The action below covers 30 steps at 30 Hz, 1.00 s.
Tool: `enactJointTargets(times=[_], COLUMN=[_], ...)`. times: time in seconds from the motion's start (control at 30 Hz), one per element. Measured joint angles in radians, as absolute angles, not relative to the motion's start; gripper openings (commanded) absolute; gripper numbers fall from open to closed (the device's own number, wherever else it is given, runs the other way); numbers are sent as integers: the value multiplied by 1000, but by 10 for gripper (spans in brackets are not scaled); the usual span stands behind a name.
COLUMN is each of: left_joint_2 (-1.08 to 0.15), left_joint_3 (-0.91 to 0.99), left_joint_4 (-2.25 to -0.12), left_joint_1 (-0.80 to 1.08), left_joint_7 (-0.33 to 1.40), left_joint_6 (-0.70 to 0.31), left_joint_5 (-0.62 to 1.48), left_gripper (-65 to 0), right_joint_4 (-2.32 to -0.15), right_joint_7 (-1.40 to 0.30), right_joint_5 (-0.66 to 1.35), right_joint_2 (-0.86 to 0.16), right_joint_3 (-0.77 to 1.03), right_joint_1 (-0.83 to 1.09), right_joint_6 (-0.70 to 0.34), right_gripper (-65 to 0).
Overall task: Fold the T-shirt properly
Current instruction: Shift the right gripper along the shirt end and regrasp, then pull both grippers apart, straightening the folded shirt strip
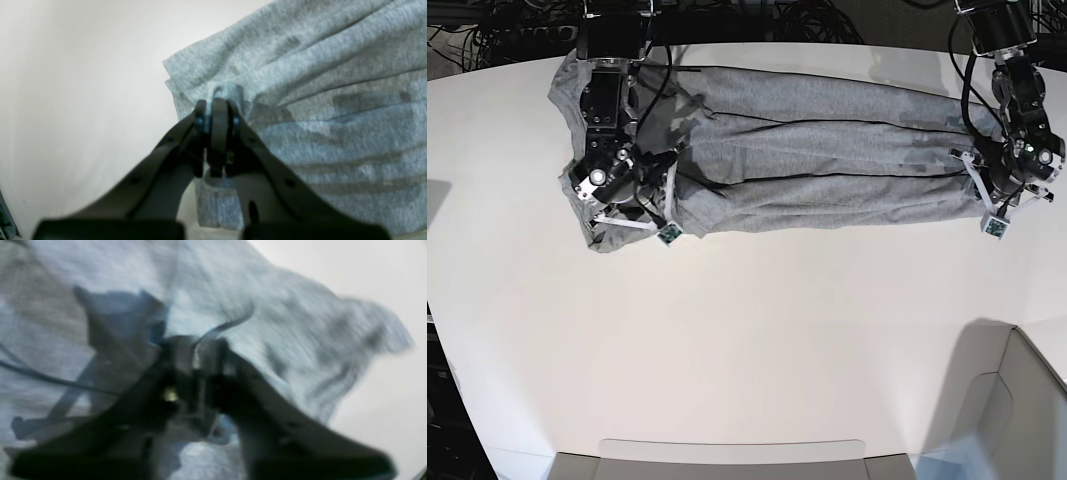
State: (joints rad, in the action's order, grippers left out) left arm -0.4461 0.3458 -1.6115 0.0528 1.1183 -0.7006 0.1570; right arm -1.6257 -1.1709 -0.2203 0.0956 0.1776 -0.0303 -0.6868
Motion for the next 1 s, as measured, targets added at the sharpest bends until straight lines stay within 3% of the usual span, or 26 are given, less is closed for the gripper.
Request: enactJointTargets(times=[0.2, 0.47, 0.7, 1.0], left_joint_2=[-431, -432, -433, -435], left_joint_3=[349, 350, 350, 355], left_joint_4=[-1635, -1735, -1740, -1803], left_joint_1=[59, 61, 59, 139], left_joint_7=[1119, 1119, 1159, 1164], left_joint_6=[-701, -701, -701, -701], left_joint_5=[158, 157, 157, 157], left_gripper=[-650, -650, -650, -650], right_joint_4=[-1642, -1987, -2002, -2009], right_joint_7=[-1171, -1175, -1254, -1257], right_joint_5=[-220, -213, -198, -59], right_joint_2=[98, 103, 27, -28], right_joint_3=[185, 180, 188, 365], right_joint_1=[-27, 56, 110, 192], right_joint_6=[-687, -687, -687, -687], right_gripper=[-650, -650, -650, -650])
